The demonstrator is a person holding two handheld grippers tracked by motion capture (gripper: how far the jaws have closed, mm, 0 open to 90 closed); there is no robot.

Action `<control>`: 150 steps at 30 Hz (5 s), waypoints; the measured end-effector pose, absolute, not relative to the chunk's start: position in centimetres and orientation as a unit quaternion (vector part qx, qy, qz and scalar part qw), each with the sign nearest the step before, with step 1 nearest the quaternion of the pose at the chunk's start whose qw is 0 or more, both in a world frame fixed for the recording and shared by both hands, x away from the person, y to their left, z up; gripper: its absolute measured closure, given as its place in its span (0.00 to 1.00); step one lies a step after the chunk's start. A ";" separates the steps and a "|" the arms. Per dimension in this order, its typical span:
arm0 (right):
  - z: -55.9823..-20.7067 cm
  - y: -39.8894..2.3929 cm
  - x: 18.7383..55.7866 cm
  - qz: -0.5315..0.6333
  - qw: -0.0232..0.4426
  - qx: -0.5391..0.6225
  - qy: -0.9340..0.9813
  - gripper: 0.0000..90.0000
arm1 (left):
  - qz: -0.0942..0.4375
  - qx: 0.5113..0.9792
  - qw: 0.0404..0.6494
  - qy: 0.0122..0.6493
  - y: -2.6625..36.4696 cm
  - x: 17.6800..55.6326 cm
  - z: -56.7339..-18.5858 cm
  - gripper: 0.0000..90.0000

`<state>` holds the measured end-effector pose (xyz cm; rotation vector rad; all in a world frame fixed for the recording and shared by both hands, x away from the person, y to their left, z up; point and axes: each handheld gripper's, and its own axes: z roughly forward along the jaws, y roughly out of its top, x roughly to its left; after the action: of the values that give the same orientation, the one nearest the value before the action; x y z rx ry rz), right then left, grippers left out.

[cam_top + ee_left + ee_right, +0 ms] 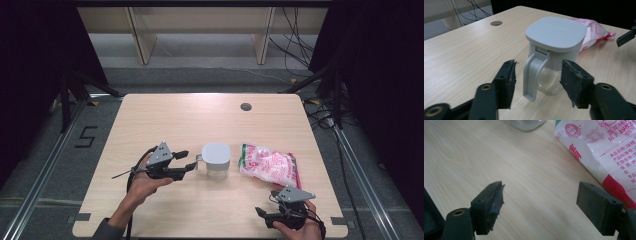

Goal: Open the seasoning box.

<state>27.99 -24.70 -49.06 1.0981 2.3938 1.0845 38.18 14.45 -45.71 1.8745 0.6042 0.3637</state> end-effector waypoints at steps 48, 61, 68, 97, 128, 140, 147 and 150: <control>-48.1 -23.7 28.8 0.428 0.194 0.370 0.802 0.22 | 0.146 0.774 0.556 0.264 11.2 40.2 -44.5 0.98; -46.1 -19.8 32.4 0.437 0.224 0.292 0.821 0.69 | 0.147 0.774 0.557 0.262 11.5 40.3 -44.6 0.98; -45.4 -19.3 33.7 0.441 0.224 0.285 0.821 0.81 | 0.142 0.768 0.562 0.272 11.4 40.2 -44.7 0.98; -44.0 -16.8 37.1 0.452 0.217 0.257 0.826 1.00 | 0.148 0.767 0.558 0.279 11.7 40.2 -44.8 0.98; -42.6 -13.3 37.8 0.474 0.214 0.233 0.822 1.00 | 0.149 0.759 0.554 0.307 16.4 37.6 -46.0 0.42; -41.9 -11.1 37.8 0.469 0.227 0.199 0.830 1.00 | 0.160 0.771 0.536 0.304 16.7 37.0 -46.5 0.40; -41.9 -9.7 37.5 0.465 0.229 0.187 0.834 1.00 | 0.156 0.773 0.536 0.301 16.7 36.7 -46.7 0.40; -41.8 -9.9 37.6 0.465 0.228 0.181 0.836 1.00 | 0.155 0.768 0.541 0.306 16.8 36.6 -46.6 0.39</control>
<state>37.57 -9.94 -41.79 0.4989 2.3027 1.2796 36.57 16.79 -46.61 1.8249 0.7268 0.3689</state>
